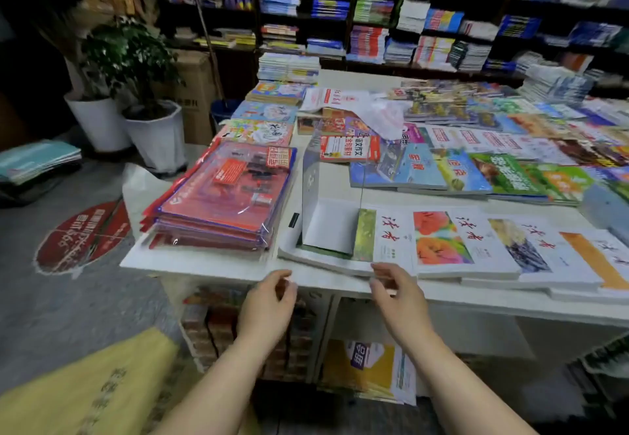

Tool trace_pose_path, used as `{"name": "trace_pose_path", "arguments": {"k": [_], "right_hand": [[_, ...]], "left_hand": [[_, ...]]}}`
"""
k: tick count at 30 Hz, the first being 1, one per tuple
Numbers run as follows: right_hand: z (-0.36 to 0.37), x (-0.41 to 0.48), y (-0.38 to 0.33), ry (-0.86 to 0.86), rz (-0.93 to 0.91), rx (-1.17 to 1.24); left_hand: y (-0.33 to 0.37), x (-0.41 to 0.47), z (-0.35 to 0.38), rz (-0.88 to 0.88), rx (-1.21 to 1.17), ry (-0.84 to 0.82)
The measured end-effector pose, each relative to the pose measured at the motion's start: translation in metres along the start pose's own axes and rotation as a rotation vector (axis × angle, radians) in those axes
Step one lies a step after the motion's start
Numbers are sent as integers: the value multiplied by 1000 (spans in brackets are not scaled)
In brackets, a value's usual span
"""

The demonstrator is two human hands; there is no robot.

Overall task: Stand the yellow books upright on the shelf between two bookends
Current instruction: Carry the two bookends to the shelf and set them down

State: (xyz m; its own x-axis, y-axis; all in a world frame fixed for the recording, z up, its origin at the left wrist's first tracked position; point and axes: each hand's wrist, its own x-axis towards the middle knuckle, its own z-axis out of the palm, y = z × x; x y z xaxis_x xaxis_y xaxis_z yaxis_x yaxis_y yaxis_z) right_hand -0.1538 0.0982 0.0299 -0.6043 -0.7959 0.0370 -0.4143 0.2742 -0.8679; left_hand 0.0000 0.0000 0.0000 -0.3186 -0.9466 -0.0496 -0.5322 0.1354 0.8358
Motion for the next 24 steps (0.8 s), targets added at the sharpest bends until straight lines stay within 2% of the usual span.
{"name": "trace_pose_path", "arguments": {"k": [3, 7, 15, 19, 24], "right_hand": [[13, 32, -10, 54, -21, -17], [29, 70, -18, 102, 9, -8], [48, 113, -12, 73, 25, -4], [50, 124, -15, 105, -17, -6], [47, 133, -17, 67, -18, 29]], "left_hand": [[9, 29, 3, 37, -93, 20], [13, 69, 11, 85, -38, -58], [6, 126, 35, 283, 145, -205], [2, 139, 40, 310, 163, -176], [3, 148, 45, 284, 138, -135]]}}
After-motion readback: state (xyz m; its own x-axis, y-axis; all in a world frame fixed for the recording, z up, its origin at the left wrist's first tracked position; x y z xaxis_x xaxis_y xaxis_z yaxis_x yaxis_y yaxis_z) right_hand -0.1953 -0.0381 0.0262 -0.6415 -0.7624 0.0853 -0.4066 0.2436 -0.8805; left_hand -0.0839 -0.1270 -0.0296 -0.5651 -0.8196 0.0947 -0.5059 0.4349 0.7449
